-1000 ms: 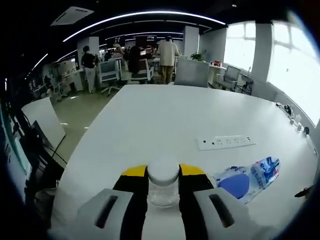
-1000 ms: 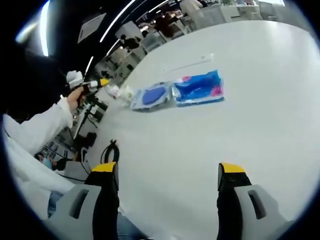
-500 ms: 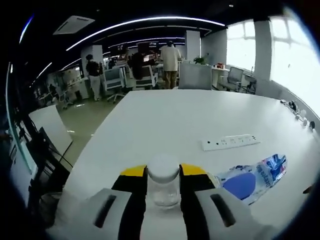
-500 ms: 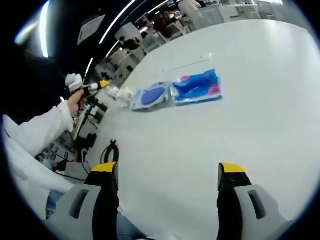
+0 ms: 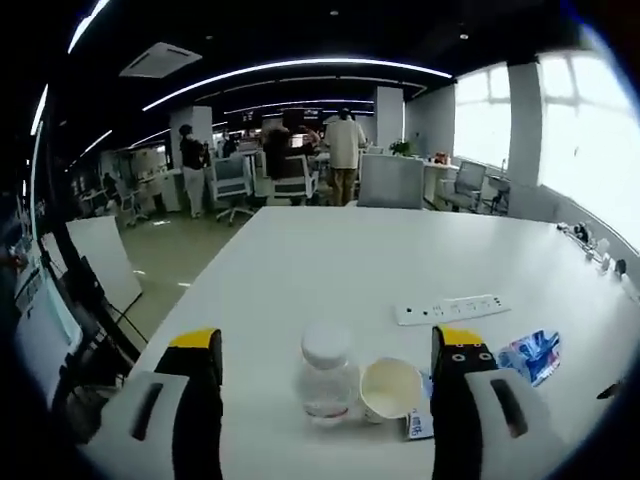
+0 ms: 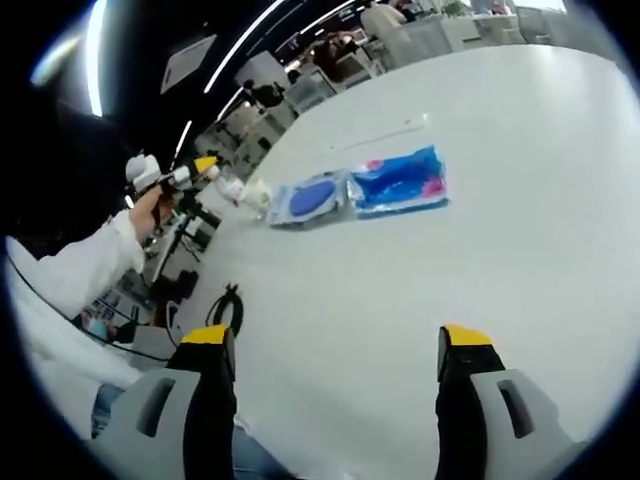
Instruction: Arrange the tabletop items into an orderly group along one side of the table until the central work area is clear of visible clutter.
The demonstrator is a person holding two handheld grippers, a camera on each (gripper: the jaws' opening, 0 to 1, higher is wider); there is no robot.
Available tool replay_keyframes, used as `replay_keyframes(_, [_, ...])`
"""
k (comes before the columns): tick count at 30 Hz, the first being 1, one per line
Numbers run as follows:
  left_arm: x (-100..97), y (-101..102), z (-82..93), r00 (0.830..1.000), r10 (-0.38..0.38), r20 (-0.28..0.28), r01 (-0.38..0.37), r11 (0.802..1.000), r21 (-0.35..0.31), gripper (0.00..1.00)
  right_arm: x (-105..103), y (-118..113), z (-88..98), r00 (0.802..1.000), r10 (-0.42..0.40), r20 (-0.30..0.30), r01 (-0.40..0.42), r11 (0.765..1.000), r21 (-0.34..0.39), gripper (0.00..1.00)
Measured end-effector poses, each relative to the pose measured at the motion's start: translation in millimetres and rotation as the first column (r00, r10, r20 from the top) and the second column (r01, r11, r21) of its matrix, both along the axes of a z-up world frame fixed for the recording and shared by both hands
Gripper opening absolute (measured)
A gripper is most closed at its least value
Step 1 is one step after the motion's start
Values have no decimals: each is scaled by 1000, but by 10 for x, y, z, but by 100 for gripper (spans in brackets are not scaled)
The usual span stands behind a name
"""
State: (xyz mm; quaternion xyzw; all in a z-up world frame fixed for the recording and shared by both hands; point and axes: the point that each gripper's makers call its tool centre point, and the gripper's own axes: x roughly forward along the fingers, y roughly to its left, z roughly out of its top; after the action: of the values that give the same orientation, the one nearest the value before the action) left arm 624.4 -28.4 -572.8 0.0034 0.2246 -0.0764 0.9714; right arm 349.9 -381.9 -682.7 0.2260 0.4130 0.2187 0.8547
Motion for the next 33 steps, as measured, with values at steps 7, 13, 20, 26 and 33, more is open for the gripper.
replay_keyframes(7, [-327, -74, -10, 997, -82, -8, 83, 995, 51, 93, -140, 22, 27, 1000, 2, 17, -2, 1000, 3, 83])
replay_keyframes(13, [-668, -30, -114, 995, -83, -51, 83, 997, -1, 93, -278, -1, 13, 1000, -21, 17, 20, 1000, 21, 82])
replay_keyframes(20, [-967, -90, -138, 991, -118, -65, 118, 993, -1, 92, -327, -17, 88, 997, -70, 17, 69, 994, 81, 83])
replay_keyframes(26, [-1222, -117, -160, 989, -133, -64, 130, 991, -37, 92, -337, -73, 93, 996, -91, 19, 89, 992, 92, 83])
replay_keyframes(33, [-1564, -133, -287, 983, -160, -94, 157, 987, -39, 92, -339, -134, 47, 996, -84, 6, 83, 993, 88, 83])
